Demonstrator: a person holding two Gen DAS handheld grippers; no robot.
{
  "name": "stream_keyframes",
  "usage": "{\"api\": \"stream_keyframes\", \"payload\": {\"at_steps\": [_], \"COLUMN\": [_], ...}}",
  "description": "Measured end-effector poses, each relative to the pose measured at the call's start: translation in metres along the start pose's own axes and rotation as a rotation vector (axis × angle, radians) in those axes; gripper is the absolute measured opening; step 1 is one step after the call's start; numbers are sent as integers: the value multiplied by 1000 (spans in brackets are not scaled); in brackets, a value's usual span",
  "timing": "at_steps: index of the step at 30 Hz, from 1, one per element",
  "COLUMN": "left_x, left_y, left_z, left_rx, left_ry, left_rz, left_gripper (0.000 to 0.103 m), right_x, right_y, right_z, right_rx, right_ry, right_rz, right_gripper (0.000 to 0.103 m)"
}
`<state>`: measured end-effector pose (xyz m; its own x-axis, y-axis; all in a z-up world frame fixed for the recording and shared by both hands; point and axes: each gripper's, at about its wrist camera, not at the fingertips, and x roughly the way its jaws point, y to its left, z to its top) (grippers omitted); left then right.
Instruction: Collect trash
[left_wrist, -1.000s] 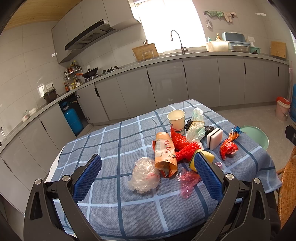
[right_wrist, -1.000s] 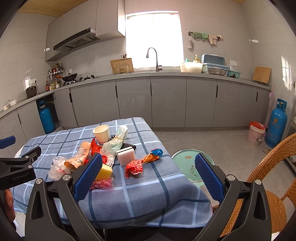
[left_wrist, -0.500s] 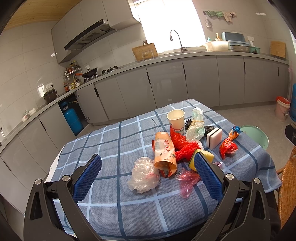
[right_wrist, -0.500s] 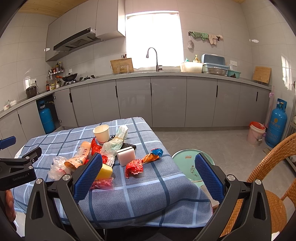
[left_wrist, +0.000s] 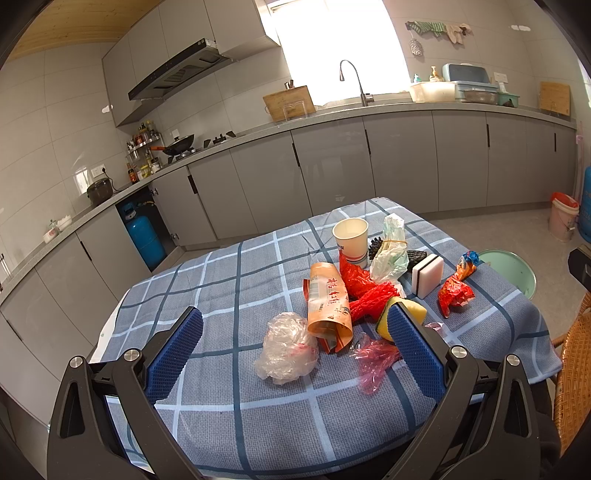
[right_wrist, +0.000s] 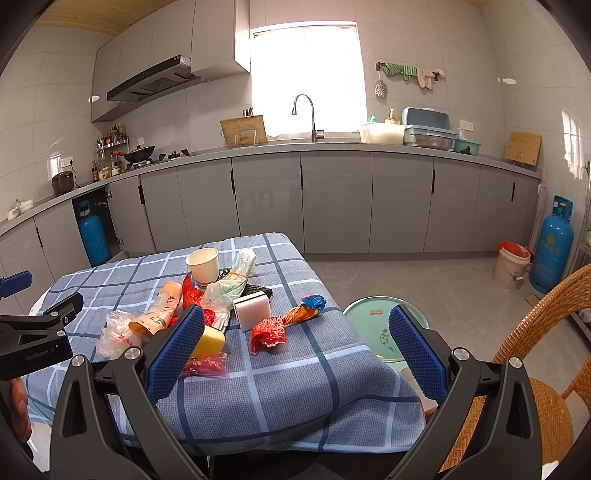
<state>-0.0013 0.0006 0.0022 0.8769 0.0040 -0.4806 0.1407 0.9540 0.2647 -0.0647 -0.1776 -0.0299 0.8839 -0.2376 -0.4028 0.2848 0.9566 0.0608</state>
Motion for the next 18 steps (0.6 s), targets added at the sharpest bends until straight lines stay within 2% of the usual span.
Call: {"api": "stream_keyframes", "payload": {"at_steps": [12,18], "left_x": [7,42], "left_y": [5,54], "left_z": [-2,-15], "left_rx": [-12,-113], "left_ry": [12,93], "left_rz": [23,167], "left_gripper": [98,98], "right_x": [3,14], "right_y": [0,-3], "right_z": [-3,-11], "right_rx": [-1,10], "right_ry": [2,28], "right_rz": [-7,-30], "right_gripper": [98,98]}}
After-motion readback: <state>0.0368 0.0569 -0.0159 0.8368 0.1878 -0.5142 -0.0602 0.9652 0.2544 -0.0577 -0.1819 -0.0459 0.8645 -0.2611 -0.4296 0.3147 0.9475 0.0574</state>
